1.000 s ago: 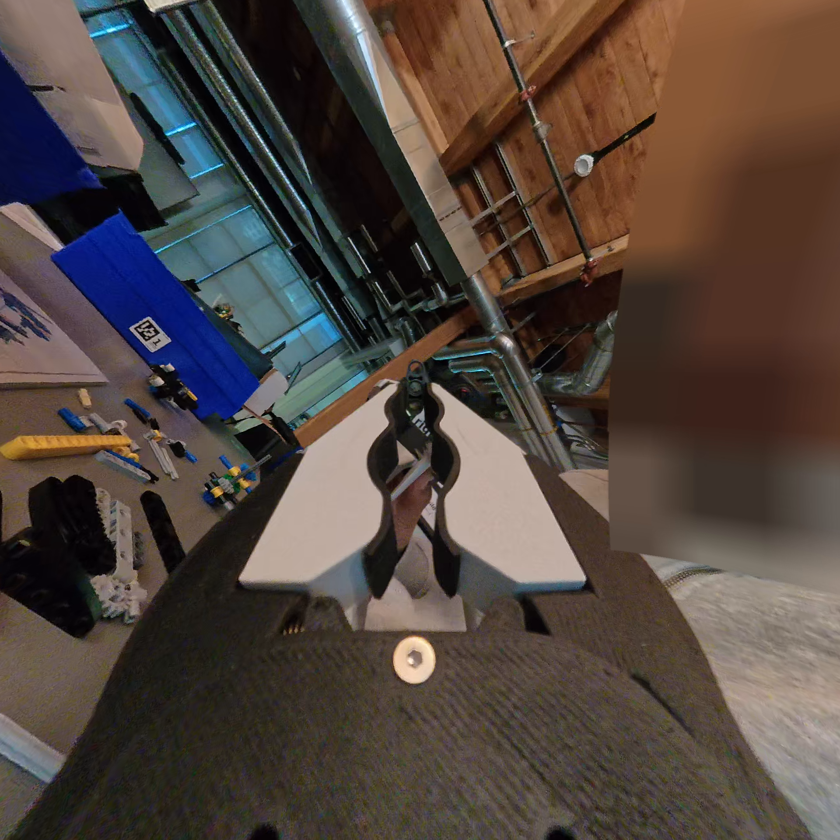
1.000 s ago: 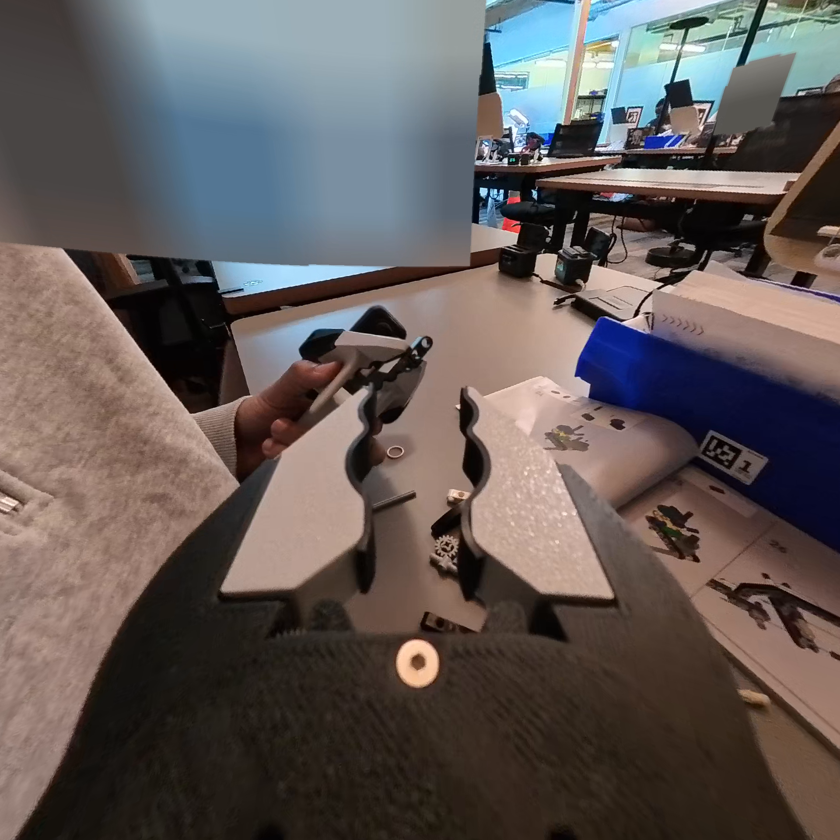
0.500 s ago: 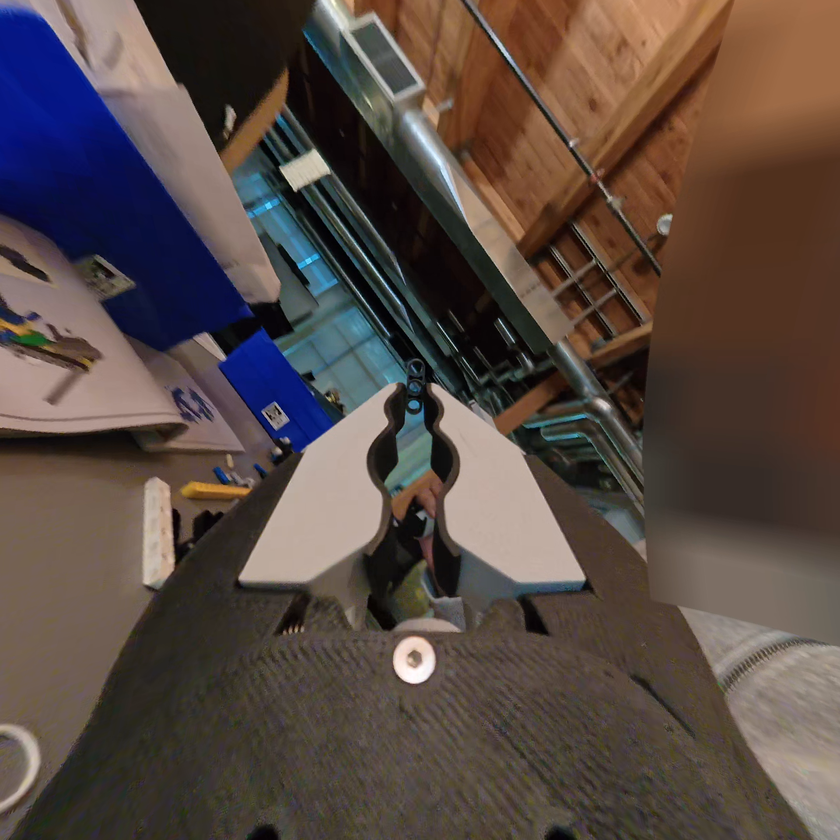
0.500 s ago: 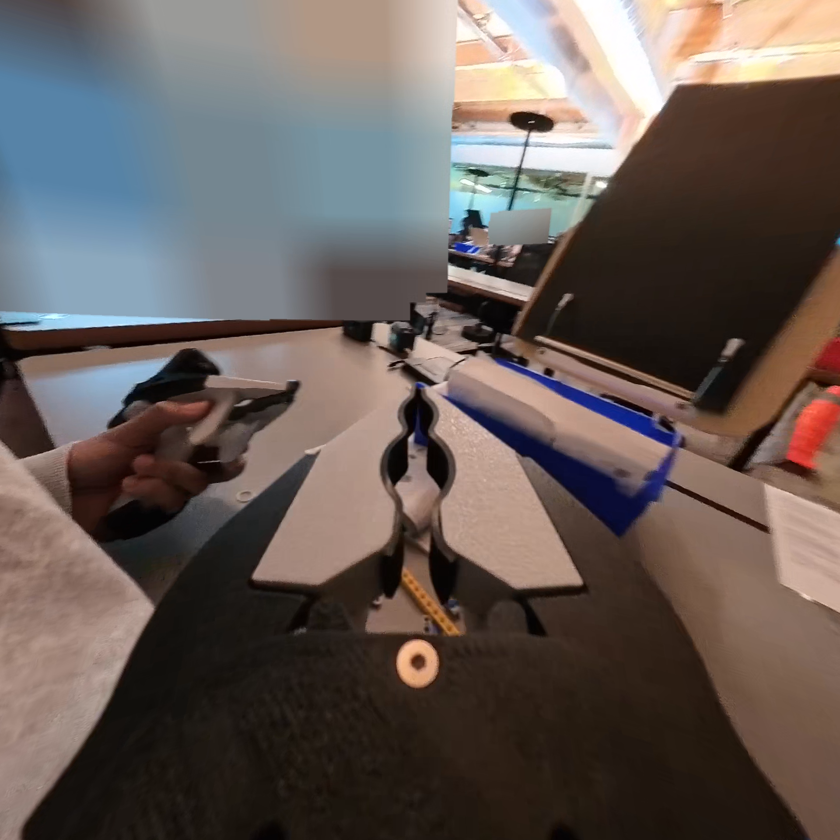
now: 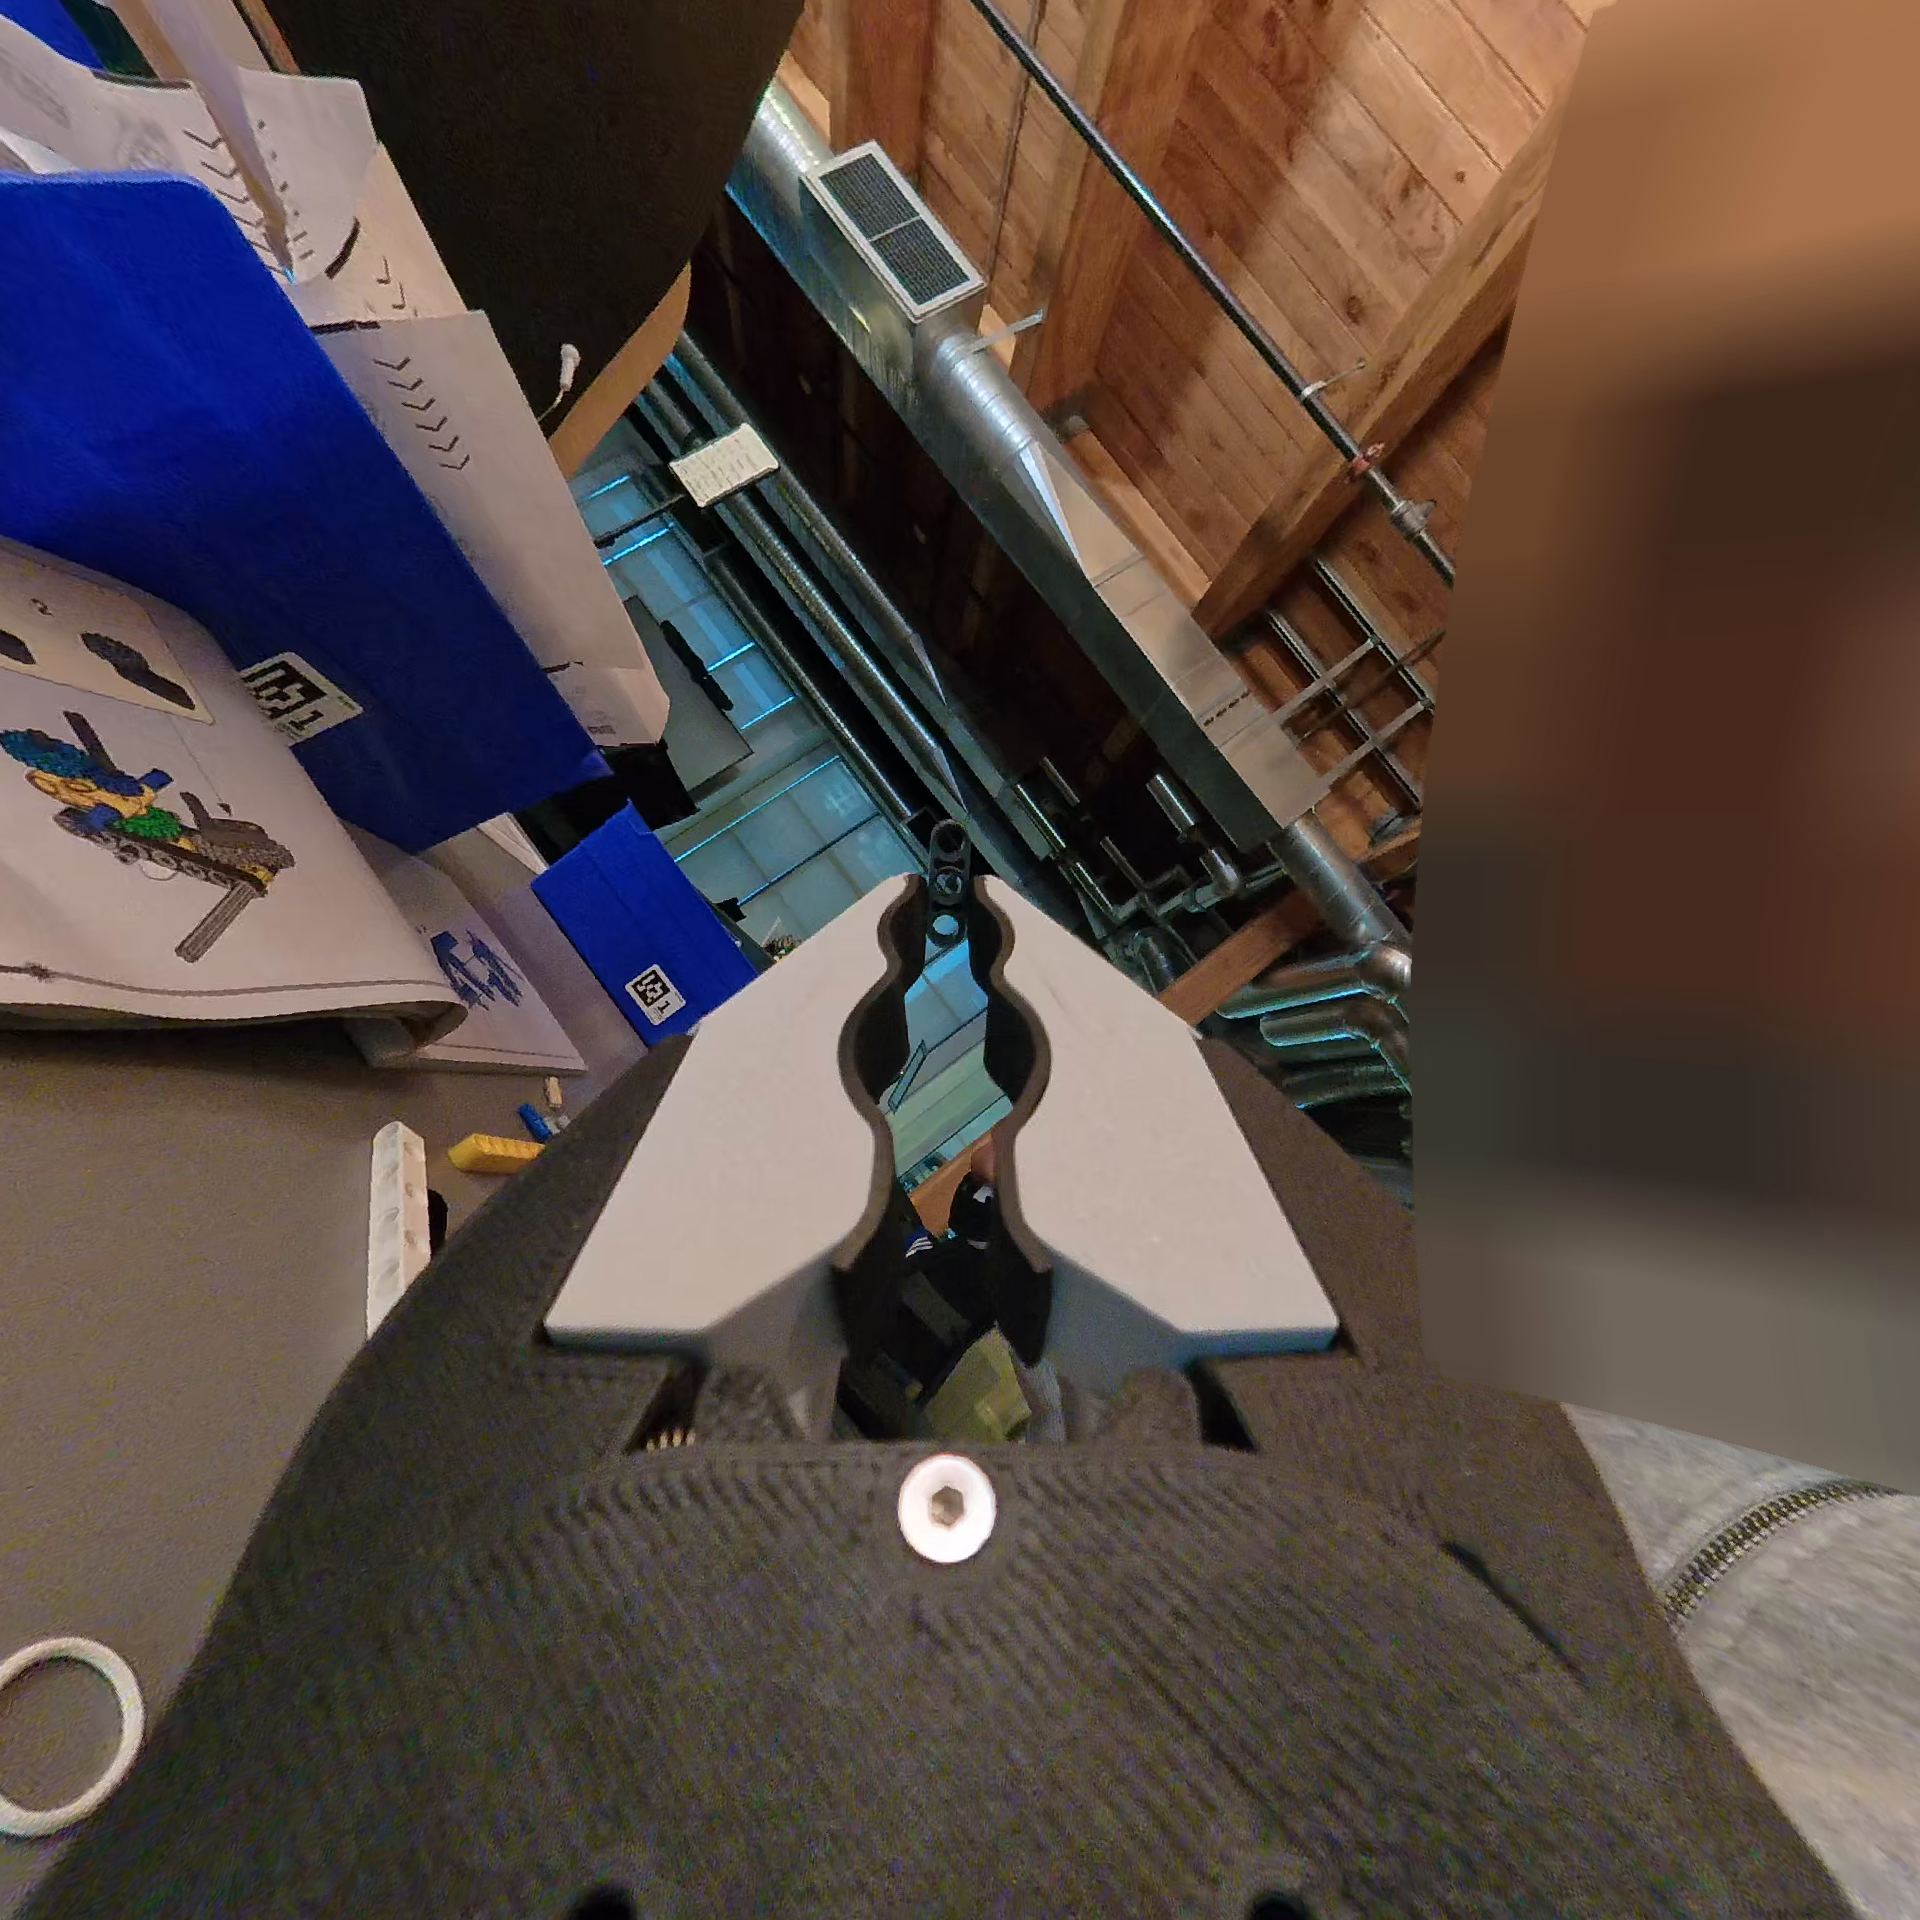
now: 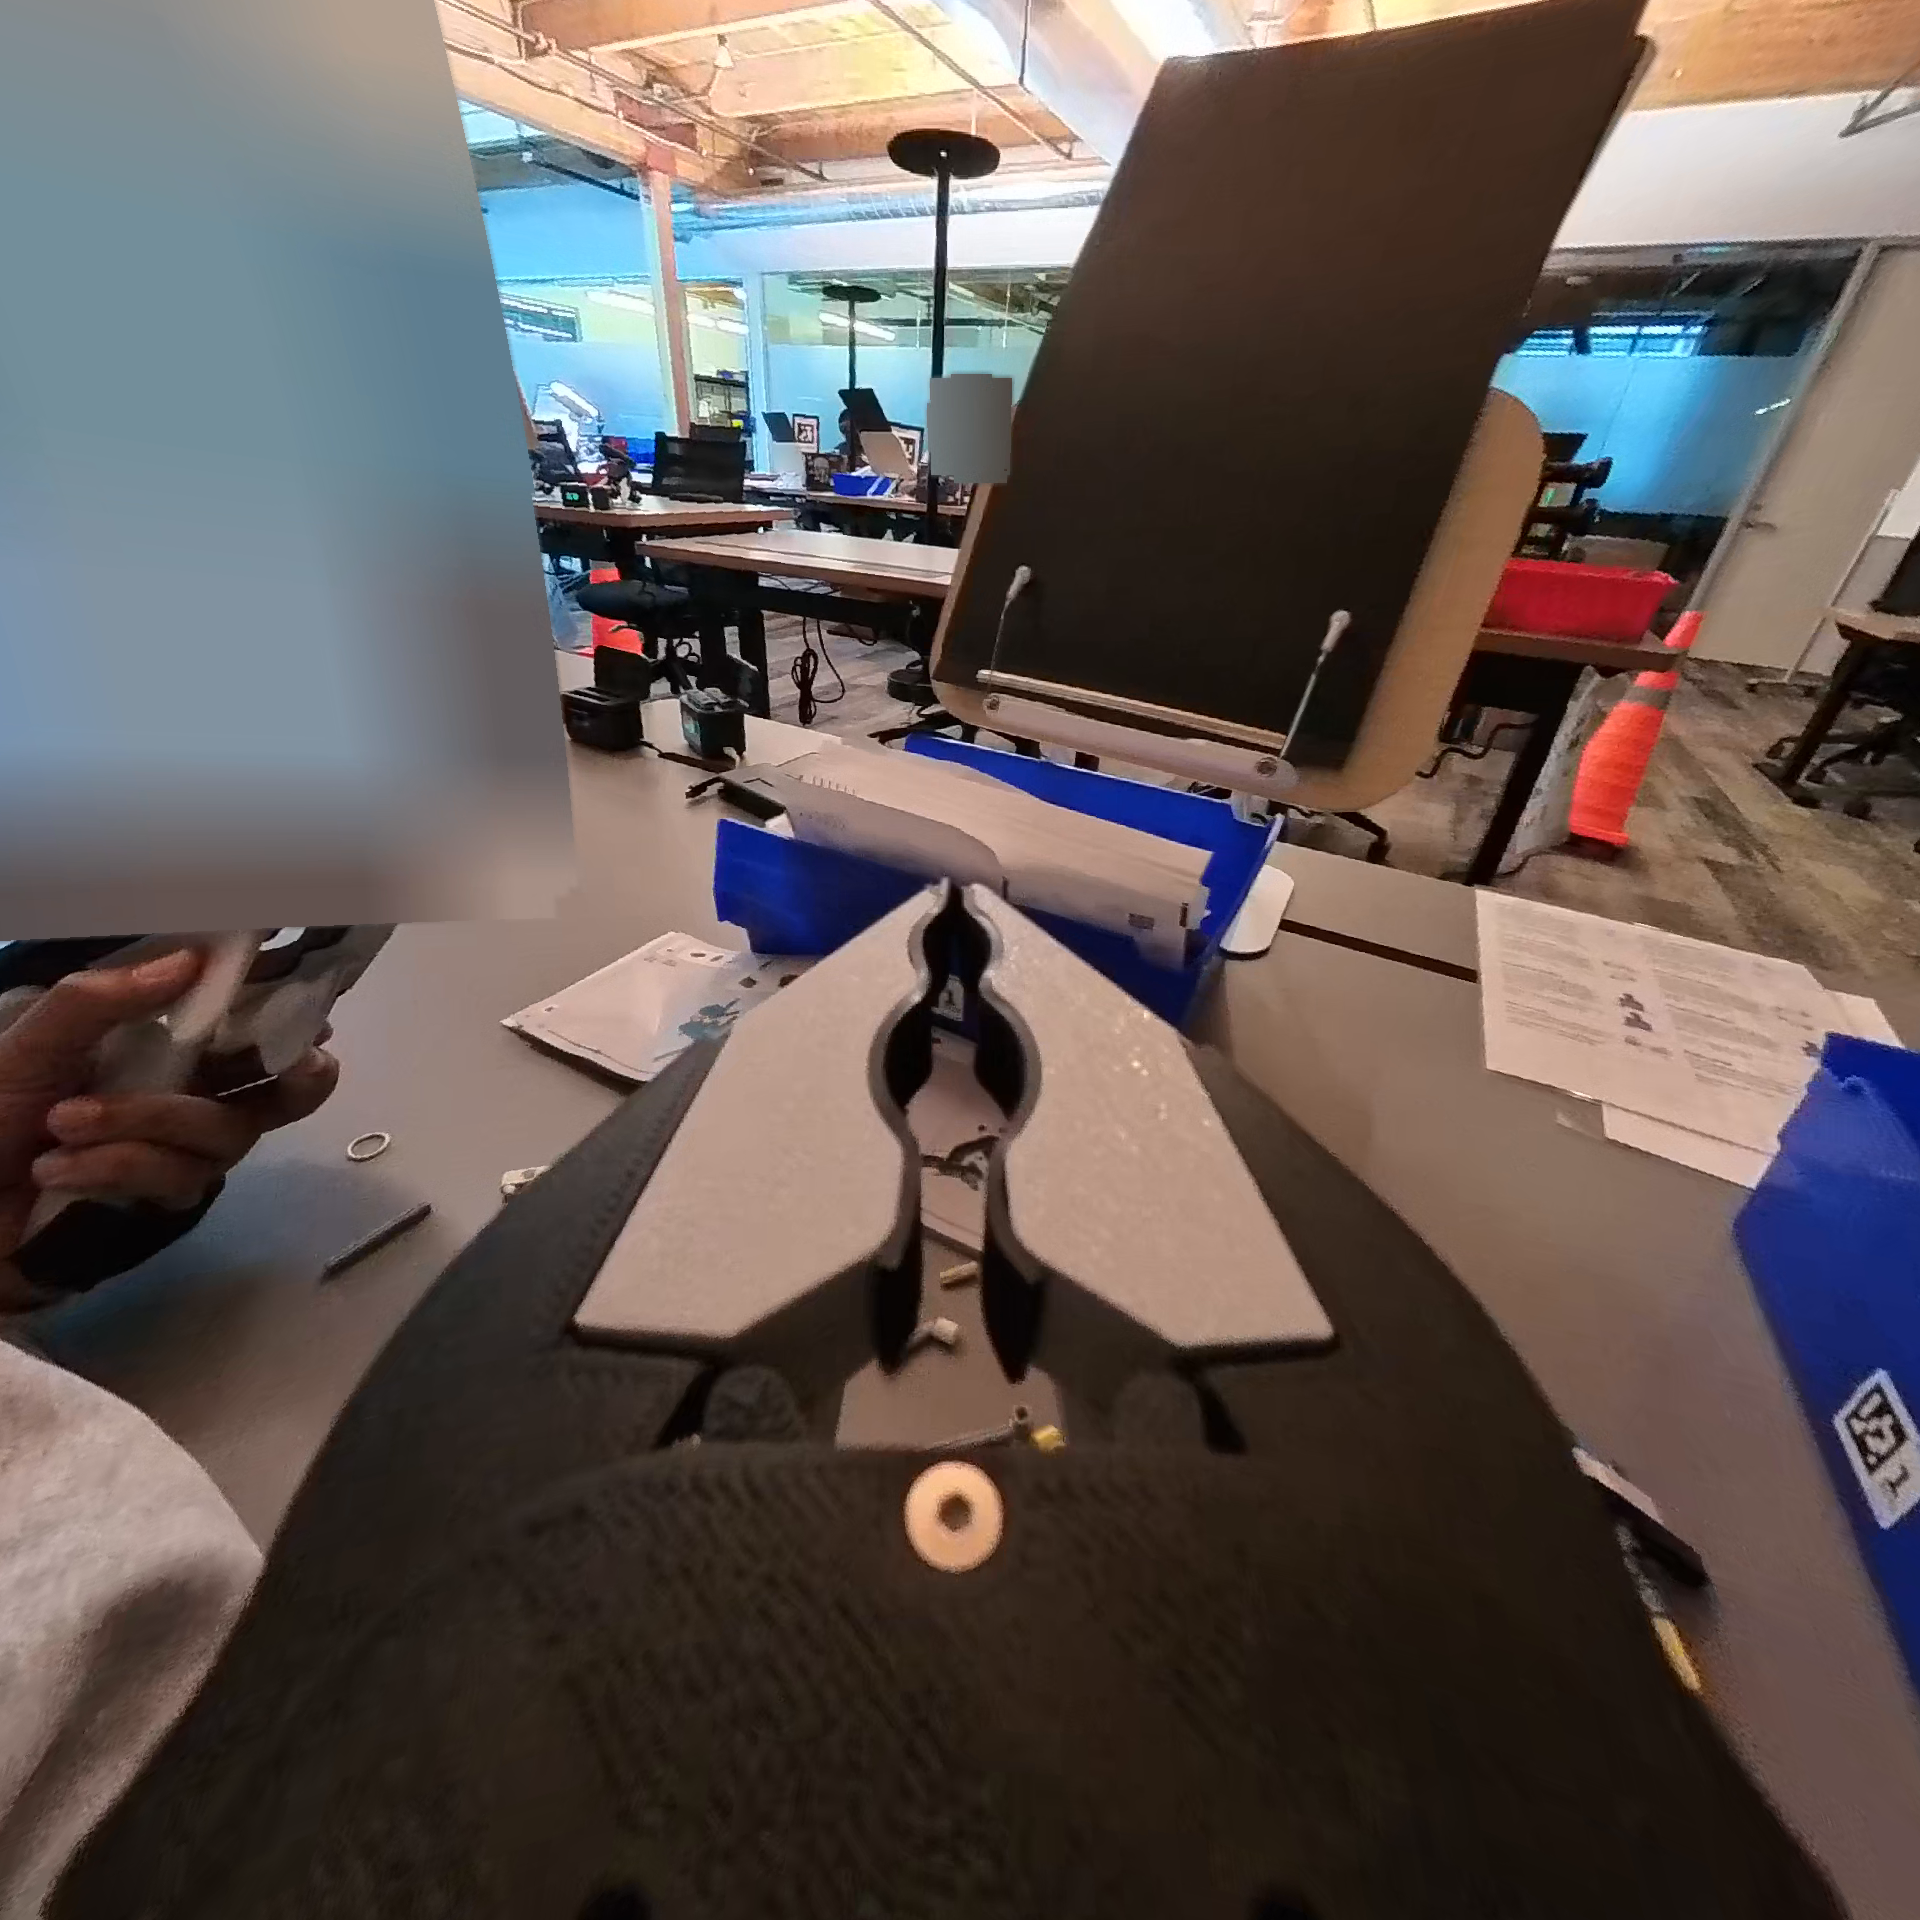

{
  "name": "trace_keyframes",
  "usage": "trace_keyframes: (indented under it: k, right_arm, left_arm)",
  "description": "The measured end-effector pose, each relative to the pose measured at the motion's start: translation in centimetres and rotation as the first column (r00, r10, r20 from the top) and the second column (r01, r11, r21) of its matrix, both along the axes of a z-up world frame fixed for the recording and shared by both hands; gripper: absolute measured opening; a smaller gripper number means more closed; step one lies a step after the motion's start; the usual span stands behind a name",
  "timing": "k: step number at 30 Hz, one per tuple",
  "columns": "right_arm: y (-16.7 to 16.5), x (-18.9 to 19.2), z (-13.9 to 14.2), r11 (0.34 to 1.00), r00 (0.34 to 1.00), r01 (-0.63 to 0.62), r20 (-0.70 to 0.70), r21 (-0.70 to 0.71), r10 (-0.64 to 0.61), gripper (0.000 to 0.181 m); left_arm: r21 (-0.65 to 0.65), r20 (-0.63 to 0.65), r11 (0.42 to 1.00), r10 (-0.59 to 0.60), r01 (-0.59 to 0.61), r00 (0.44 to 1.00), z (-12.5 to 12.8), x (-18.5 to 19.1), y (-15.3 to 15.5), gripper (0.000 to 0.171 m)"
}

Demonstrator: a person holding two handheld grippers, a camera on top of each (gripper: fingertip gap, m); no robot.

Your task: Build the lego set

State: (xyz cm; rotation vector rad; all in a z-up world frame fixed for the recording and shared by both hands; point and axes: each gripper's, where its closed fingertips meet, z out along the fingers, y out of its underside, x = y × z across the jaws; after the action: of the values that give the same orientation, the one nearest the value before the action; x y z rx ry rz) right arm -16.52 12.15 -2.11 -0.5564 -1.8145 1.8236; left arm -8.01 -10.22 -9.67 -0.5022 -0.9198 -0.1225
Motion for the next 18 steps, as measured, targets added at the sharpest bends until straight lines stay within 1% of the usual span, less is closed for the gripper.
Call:
trace_keyframes:
  k: [18]
  right_arm:
    - [0.29,-0.27,-0.65,1.0,0.999,-0.003,0.035,-0.015,0.004,0.0]
  left_arm:
    - [0.01,0.006,1.0,-0.012,0.012,1.0,-0.12,-0.09,0.21,0.005]
